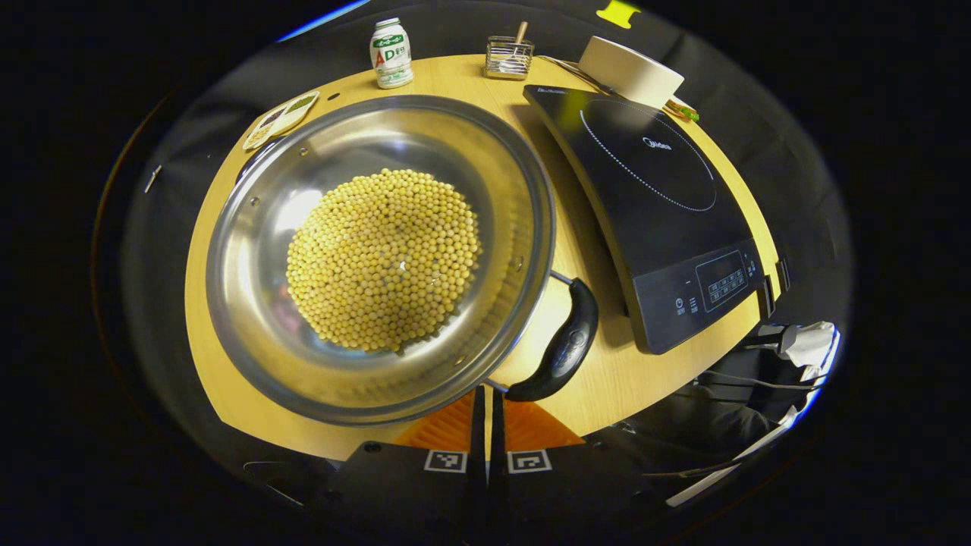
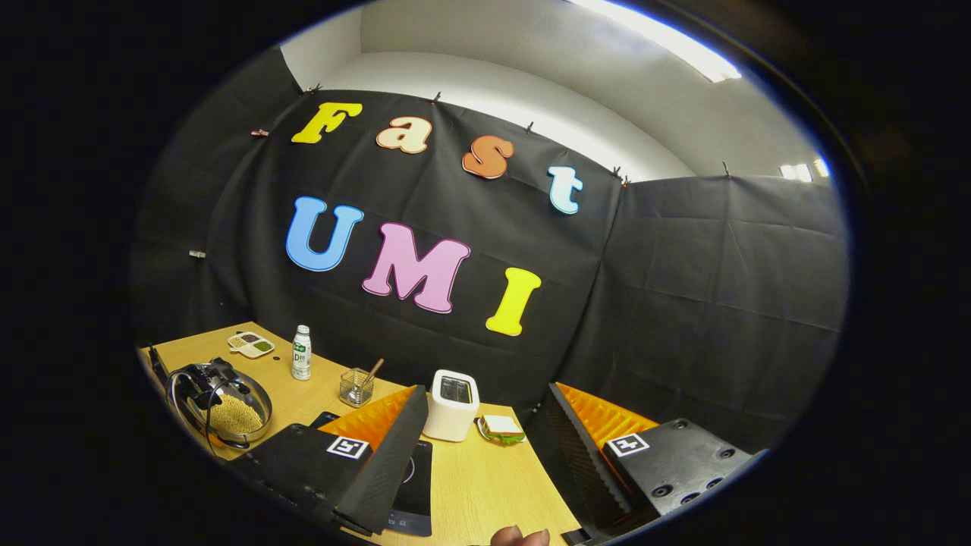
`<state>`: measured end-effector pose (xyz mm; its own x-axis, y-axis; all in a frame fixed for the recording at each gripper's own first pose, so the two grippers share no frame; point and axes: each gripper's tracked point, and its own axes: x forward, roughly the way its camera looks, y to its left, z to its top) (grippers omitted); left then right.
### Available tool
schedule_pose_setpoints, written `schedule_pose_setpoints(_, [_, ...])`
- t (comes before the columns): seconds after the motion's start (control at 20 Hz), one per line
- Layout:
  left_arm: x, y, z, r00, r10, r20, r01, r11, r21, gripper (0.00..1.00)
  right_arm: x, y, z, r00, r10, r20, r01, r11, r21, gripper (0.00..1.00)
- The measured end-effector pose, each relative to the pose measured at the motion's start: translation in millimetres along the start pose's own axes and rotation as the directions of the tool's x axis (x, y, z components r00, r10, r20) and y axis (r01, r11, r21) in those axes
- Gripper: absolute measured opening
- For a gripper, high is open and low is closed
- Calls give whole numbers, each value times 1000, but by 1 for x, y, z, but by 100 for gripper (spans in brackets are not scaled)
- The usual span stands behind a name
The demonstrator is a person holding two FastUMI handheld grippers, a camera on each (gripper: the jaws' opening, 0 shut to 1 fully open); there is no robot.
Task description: First push the handle of the pot to place it horizontally, then grasp the pot with both hands and set it on the induction cooktop.
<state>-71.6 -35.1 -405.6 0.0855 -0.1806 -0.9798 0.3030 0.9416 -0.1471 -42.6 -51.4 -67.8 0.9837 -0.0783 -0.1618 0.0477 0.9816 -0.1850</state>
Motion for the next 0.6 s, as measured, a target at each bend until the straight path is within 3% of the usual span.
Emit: schedule_pose_setpoints(0.6, [13, -30, 66, 999, -7, 44, 9, 999, -49, 5, 9, 2, -3, 1000, -6, -9, 6, 1000, -21, 98])
